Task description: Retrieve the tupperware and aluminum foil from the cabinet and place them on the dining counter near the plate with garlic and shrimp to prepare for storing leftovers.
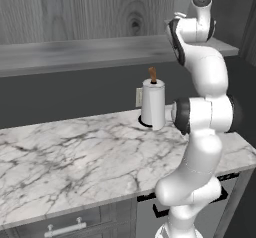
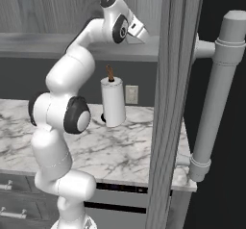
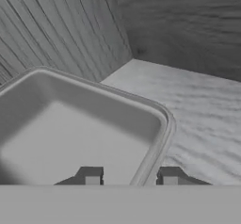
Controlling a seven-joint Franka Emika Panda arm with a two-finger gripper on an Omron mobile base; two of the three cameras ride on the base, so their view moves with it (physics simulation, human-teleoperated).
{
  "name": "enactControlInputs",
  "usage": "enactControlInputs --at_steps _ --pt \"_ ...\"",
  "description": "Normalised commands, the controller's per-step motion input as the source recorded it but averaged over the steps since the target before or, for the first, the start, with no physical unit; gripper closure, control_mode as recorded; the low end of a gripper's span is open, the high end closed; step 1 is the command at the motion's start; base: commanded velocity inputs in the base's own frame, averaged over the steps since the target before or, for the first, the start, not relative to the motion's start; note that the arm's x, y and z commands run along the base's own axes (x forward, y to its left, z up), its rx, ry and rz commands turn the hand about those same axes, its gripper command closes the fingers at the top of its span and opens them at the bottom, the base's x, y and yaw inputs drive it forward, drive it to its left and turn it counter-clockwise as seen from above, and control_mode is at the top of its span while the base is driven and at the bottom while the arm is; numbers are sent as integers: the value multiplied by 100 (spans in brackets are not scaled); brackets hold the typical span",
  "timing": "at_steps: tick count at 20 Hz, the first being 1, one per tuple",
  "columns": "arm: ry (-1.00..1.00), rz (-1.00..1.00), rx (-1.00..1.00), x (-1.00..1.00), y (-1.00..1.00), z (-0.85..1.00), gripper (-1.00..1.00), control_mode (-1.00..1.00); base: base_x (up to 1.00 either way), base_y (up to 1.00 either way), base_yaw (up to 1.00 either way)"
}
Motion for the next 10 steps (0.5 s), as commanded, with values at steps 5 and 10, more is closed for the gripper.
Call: enactControlInputs --at_steps 5,10 --pt "-6 -8 -3 -91 62 -14 100 -100 0 0 0" --pt "-3 0 -4 -100 61 0 100 -100 0 0 0"
